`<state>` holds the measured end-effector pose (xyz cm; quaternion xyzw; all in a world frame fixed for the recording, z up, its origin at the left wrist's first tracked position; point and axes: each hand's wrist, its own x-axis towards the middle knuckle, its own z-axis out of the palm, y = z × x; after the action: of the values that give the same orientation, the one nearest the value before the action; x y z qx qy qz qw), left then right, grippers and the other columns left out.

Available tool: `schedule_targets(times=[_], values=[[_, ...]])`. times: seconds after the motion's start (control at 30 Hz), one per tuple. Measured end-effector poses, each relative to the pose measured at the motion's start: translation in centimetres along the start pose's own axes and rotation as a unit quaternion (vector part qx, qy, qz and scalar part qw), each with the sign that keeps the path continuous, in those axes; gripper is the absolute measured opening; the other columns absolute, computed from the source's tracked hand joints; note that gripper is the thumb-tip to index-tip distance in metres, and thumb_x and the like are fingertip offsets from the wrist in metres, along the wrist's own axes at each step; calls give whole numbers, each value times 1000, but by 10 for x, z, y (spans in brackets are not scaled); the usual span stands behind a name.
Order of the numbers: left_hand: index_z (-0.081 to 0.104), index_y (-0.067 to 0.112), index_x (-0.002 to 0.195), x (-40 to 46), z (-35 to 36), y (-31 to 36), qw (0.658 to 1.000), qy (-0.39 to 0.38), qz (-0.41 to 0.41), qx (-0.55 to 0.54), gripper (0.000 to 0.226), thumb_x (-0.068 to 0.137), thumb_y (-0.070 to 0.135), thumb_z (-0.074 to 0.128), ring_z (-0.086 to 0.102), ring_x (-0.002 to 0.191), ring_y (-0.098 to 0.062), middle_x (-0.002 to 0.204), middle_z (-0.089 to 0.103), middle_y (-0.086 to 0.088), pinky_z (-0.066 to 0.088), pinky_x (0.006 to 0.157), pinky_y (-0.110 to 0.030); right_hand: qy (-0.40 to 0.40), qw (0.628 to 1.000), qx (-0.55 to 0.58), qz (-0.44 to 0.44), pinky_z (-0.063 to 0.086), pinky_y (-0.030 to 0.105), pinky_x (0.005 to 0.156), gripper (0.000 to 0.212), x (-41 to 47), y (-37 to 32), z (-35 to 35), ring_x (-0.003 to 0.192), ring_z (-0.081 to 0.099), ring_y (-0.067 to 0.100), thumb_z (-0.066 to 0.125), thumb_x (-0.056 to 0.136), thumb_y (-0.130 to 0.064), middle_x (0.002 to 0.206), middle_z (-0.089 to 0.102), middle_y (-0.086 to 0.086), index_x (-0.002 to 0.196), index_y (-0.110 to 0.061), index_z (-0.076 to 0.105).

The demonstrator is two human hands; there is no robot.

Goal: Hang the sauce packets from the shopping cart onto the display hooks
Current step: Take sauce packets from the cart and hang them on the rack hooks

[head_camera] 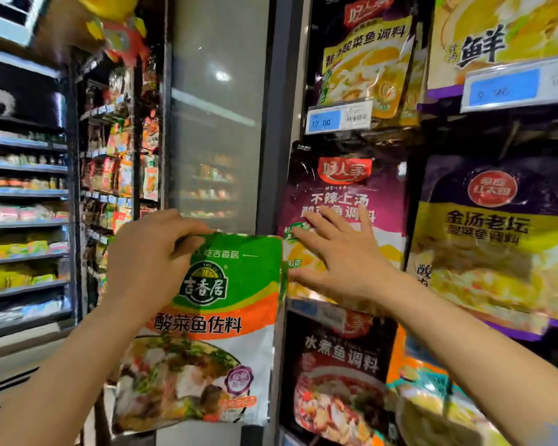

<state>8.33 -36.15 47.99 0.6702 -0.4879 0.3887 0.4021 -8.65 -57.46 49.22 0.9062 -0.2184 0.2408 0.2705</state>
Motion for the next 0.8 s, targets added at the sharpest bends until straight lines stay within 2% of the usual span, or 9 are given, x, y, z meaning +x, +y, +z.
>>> schedule_targets(times=[0.1,0.2,0.3,0.4,0.47,0.57,0.73,0.8], values=[[74,18,93,-5,-5,1,1000,7,-5,5,27,76,21,54,47,72,-14,73,51,11,28,57,-15,-14,999,13,28,-11,64,108,89,13,3,10,145,0,15,3,65,-83,157,8,-9,143,-45,19],[74,16,93,-10,-8,3,1000,2,-6,-4,24,76,19,57,47,74,-13,75,52,11,28,58,-15,-26,997,40,69,-10,63,109,78,28,9,14,145,1,14,20,76,-83,157,9,-8,143,-43,24],[74,17,94,-15,-11,6,1000,-10,-13,-5,17,81,12,64,49,75,-15,74,52,11,30,58,-17,-56,990,77,105,-9,61,109,78,39,19,12,145,0,14,26,78,-81,158,7,-8,144,-40,24],[74,18,94,-19,-15,9,1000,-11,-19,-8,16,82,14,64,48,74,-13,72,47,21,31,58,-18,-80,985,92,120,-9,61,110,78,47,25,12,145,1,16,27,79,-80,158,6,-8,145,-39,24],[74,18,94,-23,-17,10,1000,-10,-22,-8,17,82,7,68,48,73,-13,73,46,25,31,57,-19,-88,982,104,129,-10,61,110,79,50,27,12,145,1,17,29,79,-80,158,6,-8,145,-38,23],[74,17,93,-28,-21,9,1000,-4,-19,-16,20,80,2,69,50,74,-14,74,50,23,34,58,-20,-67,982,100,144,-9,60,111,79,52,28,16,145,3,19,28,79,-79,158,9,-7,146,-37,23],[73,21,94,-35,-31,5,1000,-1,-14,-19,19,80,21,60,55,76,-17,78,60,7,41,59,-30,12,989,9,145,-7,63,109,79,45,15,36,145,7,21,22,81,-77,157,13,0,146,-32,22],[73,21,95,-38,-34,4,1000,1,-19,-14,15,83,13,66,53,77,-17,78,59,6,41,59,-29,27,989,-28,144,-7,66,107,77,45,7,40,144,7,23,23,84,-73,157,14,3,147,-28,20]])
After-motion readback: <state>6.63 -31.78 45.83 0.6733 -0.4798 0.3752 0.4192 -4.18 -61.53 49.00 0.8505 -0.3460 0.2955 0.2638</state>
